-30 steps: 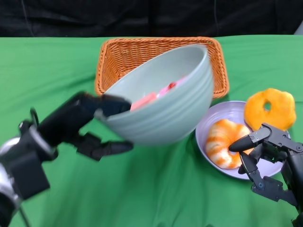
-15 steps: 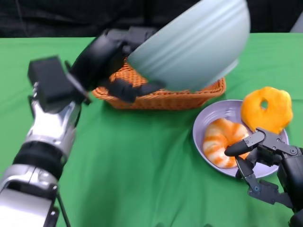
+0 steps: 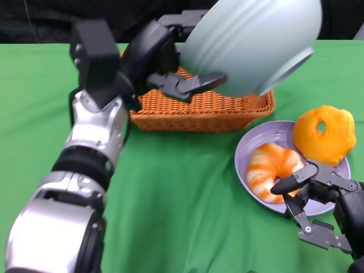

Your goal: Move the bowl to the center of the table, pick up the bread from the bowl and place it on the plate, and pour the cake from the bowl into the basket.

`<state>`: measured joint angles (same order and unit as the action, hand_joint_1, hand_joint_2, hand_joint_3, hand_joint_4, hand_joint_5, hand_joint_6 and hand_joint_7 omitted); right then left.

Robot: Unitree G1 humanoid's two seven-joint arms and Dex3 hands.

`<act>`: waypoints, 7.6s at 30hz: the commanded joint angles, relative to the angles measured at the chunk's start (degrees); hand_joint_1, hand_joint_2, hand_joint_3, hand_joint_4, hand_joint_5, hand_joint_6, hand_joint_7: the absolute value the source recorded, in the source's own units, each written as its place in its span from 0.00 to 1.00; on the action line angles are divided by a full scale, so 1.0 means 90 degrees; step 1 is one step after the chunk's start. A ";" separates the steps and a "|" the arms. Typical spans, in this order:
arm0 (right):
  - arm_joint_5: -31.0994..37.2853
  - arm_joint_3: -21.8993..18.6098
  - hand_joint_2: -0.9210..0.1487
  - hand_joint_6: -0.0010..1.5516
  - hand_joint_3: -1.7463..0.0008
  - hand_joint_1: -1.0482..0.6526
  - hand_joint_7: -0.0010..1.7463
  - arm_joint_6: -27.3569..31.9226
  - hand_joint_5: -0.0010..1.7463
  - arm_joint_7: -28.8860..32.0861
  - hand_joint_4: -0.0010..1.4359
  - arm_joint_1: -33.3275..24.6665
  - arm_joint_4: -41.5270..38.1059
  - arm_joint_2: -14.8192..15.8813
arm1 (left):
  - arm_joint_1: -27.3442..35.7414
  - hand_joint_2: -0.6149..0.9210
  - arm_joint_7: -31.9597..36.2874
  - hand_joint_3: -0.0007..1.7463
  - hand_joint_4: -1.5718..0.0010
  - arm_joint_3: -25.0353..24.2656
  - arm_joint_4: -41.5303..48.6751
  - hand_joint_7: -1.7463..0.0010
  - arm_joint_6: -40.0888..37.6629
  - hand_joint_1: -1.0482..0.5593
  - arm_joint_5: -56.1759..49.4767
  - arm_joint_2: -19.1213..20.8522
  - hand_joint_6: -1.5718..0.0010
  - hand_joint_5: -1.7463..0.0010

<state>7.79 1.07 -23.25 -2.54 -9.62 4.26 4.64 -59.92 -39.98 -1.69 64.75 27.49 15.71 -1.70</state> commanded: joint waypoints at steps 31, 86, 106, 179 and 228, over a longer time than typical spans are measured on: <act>0.0074 0.0018 0.22 0.49 0.57 0.59 0.67 -0.0286 0.87 0.0001 0.54 -0.0176 -0.0008 0.0086 | -0.1421 0.88 0.3206 0.51 0.50 -0.3572 0.1140 0.04 -0.3715 0.56 0.1763 -0.0688 0.59 0.00; 0.0168 0.0032 0.21 0.48 0.57 0.59 0.69 -0.0407 0.90 0.0057 0.54 -0.0094 -0.0058 0.0112 | 0.0037 0.76 0.0186 0.65 0.48 -0.0566 -0.1034 0.09 0.0075 0.55 -0.1130 0.1026 0.56 0.00; 0.0107 0.0051 0.25 0.48 0.53 0.61 0.68 -0.0414 0.85 0.0095 0.54 -0.0122 0.0064 0.0044 | 0.2202 0.72 0.2650 0.66 0.47 0.0065 -0.0827 0.31 0.5420 0.62 -0.3903 0.2628 0.46 0.09; 0.0004 0.0056 0.29 0.49 0.48 0.59 0.68 -0.0275 0.87 -0.0030 0.54 0.0065 -0.0184 0.0158 | 0.2951 1.00 -0.1676 0.33 0.62 -0.1096 -0.1666 0.58 -0.2256 0.52 0.0177 0.2191 0.59 0.39; -0.0351 0.0191 0.25 0.48 0.52 0.58 0.69 -0.0163 0.88 -0.0644 0.53 -0.0305 0.0021 0.0243 | 0.3949 0.74 -0.1054 0.68 0.49 -0.0791 -0.1683 0.16 0.1834 0.62 -0.0137 0.1749 0.53 0.03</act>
<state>5.55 2.81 -24.53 -8.07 -11.47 3.42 6.05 -23.70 -49.54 -8.67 49.02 43.39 14.32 12.91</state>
